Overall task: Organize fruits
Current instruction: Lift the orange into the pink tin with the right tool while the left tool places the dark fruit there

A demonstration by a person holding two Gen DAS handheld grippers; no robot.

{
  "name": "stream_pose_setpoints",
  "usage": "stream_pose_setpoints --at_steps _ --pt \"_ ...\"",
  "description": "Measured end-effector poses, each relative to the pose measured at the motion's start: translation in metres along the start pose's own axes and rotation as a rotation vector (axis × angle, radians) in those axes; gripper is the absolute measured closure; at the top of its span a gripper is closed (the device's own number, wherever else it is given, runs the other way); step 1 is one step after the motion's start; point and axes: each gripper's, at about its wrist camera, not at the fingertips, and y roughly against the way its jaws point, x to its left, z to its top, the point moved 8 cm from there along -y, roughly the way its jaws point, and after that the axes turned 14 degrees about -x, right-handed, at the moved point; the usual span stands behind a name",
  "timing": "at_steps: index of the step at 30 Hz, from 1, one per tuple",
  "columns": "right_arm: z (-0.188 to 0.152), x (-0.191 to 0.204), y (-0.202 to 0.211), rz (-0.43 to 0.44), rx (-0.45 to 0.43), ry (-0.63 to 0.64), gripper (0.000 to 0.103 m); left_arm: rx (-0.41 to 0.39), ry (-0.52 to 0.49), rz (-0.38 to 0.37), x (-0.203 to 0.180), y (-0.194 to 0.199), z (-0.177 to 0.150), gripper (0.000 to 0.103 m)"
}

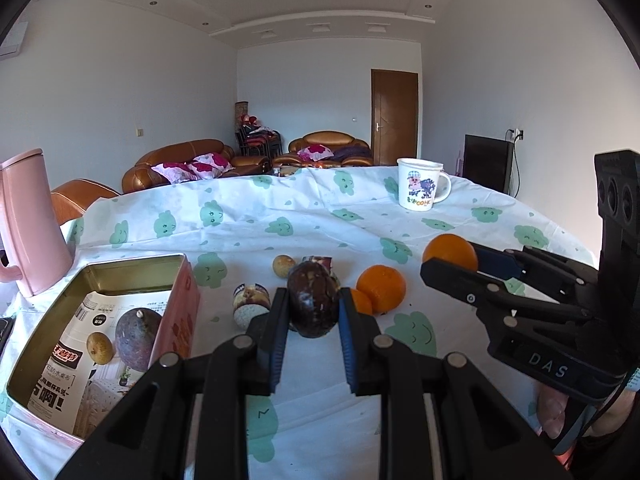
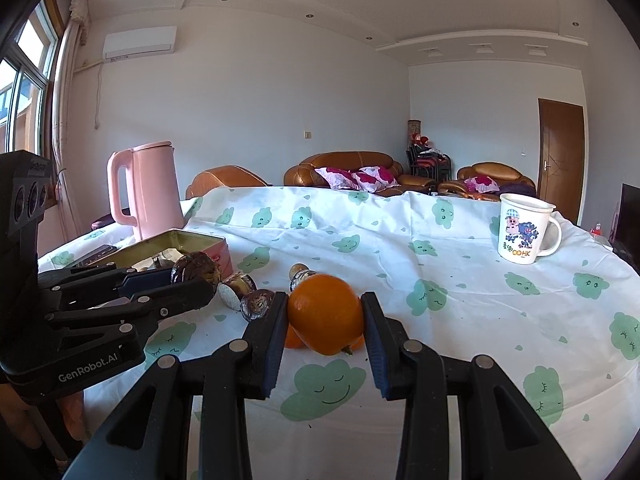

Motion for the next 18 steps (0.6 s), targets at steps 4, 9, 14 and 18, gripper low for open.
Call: stream_pose_setpoints --at_steps 4,9,14,18 --pt "0.002 0.001 0.002 0.001 -0.015 0.002 0.065 -0.017 -0.008 0.006 0.0 0.002 0.003 0.078" --pt "0.004 0.001 0.005 0.004 -0.035 0.006 0.065 -0.045 -0.027 0.013 -0.003 0.006 0.008 0.078" --pt "0.006 0.002 0.008 0.009 -0.052 0.007 0.065 -0.068 -0.043 0.021 -0.005 0.01 0.013 0.078" --pt "0.007 0.002 0.01 0.012 -0.068 0.009 0.065 -0.09 -0.057 0.026 -0.006 0.013 0.016 0.078"
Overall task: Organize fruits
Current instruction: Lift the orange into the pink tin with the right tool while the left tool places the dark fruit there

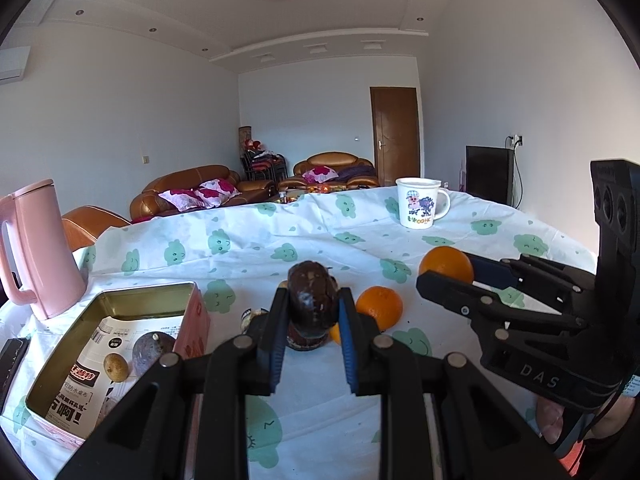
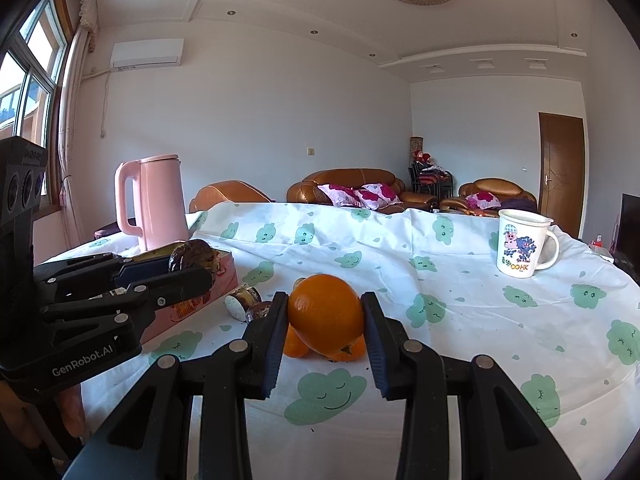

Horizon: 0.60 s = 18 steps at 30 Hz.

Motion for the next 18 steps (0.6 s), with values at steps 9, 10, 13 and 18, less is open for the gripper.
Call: stream_pose_setpoints --at_steps 9,10,13,18 --pt "0.0043 0.0003 0.0067 0.011 -0.043 0.0 0.065 -0.045 -0.013 0.013 0.0001 0.0049 0.0081 0.078" --pt "0.0049 0.0003 0.0072 0.013 -0.047 0.0 0.065 -0.048 -0.015 0.016 0.0002 0.0053 0.0087 0.078" --pt "0.0057 0.0005 0.0096 0.018 -0.06 -0.001 0.065 -0.057 -0.023 0.023 0.001 0.0062 0.0102 0.078" --pt "0.0058 0.0014 0.0085 0.017 -0.06 0.005 0.065 -0.066 -0.045 0.038 0.0011 0.0079 0.0111 0.078"
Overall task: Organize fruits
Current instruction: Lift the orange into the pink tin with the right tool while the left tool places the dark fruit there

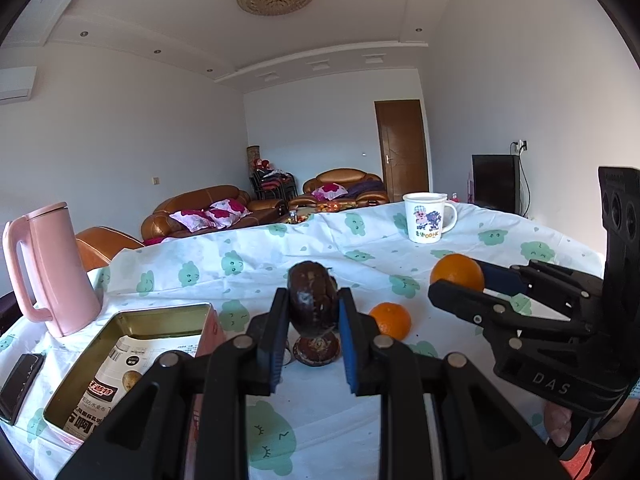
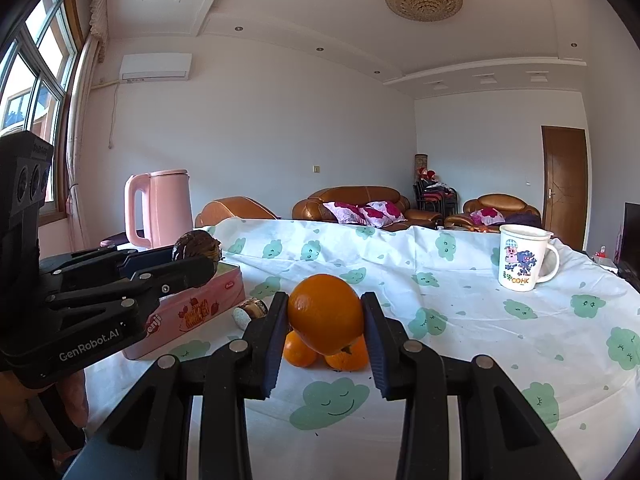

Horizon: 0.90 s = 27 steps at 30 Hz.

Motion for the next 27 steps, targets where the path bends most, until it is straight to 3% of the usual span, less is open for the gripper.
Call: stream_pose_setpoints --at_steps 9,15,27 --pt "0.0 0.0 -0.003 -0.015 0.015 0.007 0.065 -0.002 0.018 0.003 0.006 0.004 0.002 0.078" --pt "0.005 0.008 -0.019 0.003 0.07 -0.008 0.065 0.013 0.061 0.063 0.041 0.008 0.002 0.078" --pt "0.015 0.112 -0.074 0.23 0.169 0.035 0.064 0.16 0.181 0.23 0.149 0.016 -0.031 0.078"
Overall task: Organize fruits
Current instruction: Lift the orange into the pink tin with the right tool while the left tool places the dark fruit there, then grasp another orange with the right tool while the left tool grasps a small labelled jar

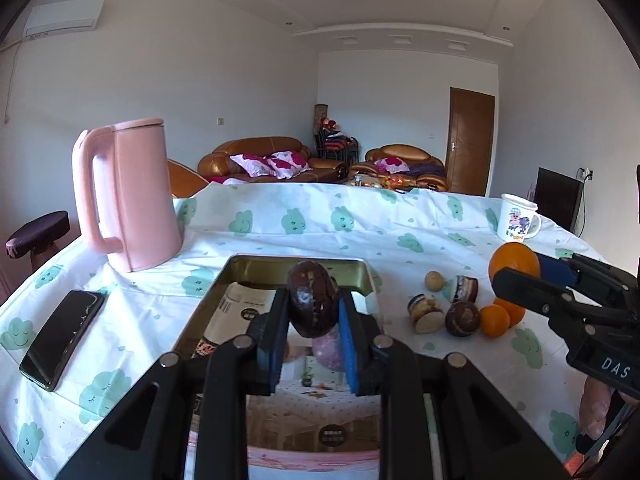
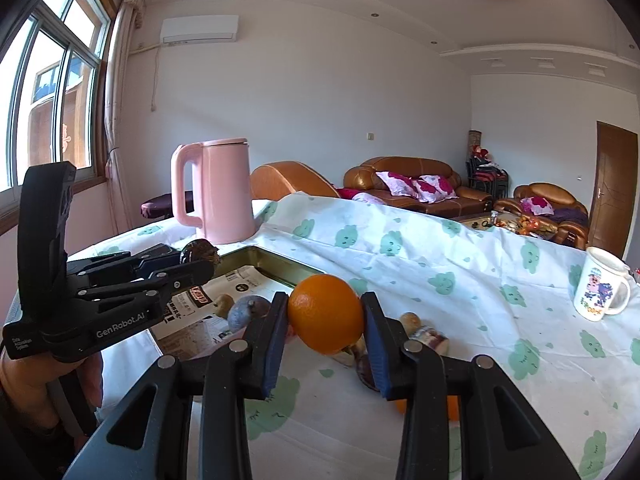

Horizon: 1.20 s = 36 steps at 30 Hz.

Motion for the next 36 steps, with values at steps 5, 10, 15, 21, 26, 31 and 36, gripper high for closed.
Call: stream_pose_setpoints --at_steps 5,10,15,21,26,31,36 --pt "-0.007 0.039 -0.03 0.075 0.051 0.039 0.064 0.042 0.049 0.025 0.03 -0.005 -0.008 0.078" --pt "-0.016 0.072 -0.047 0.138 0.095 0.084 0.064 0.067 0.059 0.04 0.044 -0.007 -0.014 0.078" --pt "-0.031 0.095 -0.061 0.169 0.17 0.144 0.064 0.088 0.069 0.046 0.052 -0.01 -0.019 0.078" --pt "-0.045 0.102 -0.08 0.181 0.266 0.155 0.064 0.094 0.061 0.059 0.052 -0.011 -0.021 0.078" --pt "-0.046 0.093 -0.081 0.155 0.279 0.117 0.054 0.081 0.055 0.085 0.055 -0.009 -0.019 0.054" --pt "-0.035 0.07 -0.054 0.105 0.202 0.117 0.043 0.018 0.06 0.086 0.047 0.002 -0.004 0.028" --pt "-0.028 0.003 -0.011 -0.014 0.155 0.055 0.043 -0.012 0.052 0.026 0.015 0.004 0.007 0.017"
